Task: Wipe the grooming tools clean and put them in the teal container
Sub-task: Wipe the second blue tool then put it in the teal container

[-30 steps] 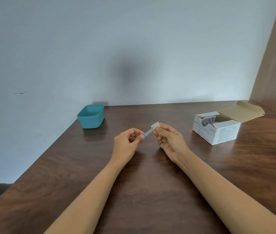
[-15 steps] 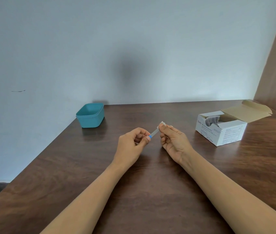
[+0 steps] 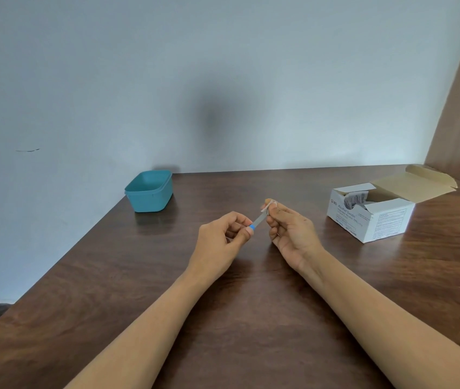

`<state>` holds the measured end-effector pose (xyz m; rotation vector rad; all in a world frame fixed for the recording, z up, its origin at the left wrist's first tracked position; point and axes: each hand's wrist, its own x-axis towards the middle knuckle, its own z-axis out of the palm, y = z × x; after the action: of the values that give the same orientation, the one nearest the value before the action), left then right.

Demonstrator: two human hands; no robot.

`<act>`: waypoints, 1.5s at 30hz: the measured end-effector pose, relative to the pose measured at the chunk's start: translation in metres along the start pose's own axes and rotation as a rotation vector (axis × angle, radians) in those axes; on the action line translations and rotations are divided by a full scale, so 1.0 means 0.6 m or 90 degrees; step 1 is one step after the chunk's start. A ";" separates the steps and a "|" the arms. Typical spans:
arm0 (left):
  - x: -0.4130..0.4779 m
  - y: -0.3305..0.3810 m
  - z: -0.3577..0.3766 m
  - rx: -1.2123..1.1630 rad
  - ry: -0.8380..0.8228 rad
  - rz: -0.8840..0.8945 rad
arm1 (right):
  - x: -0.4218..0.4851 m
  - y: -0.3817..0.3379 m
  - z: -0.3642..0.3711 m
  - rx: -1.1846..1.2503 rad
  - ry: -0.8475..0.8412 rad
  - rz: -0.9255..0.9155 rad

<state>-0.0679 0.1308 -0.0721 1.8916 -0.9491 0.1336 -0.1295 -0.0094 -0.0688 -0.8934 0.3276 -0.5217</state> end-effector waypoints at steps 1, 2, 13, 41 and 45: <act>0.000 0.000 -0.001 -0.001 0.002 0.000 | 0.000 -0.001 0.000 0.004 0.007 0.003; 0.000 0.000 -0.001 -0.002 0.003 0.000 | -0.001 -0.002 0.000 0.007 0.015 0.006; -0.001 0.003 -0.004 0.002 0.019 0.011 | -0.003 -0.007 0.002 -0.024 0.040 0.014; -0.005 0.004 -0.007 -0.002 -0.011 -0.020 | -0.003 -0.002 -0.004 -0.065 -0.010 0.008; -0.006 0.005 -0.009 -0.006 -0.015 -0.010 | -0.008 -0.002 0.000 -0.165 -0.046 0.005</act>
<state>-0.0706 0.1361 -0.0689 1.8948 -0.9483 0.0975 -0.1338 -0.0074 -0.0677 -1.1585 0.3369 -0.4450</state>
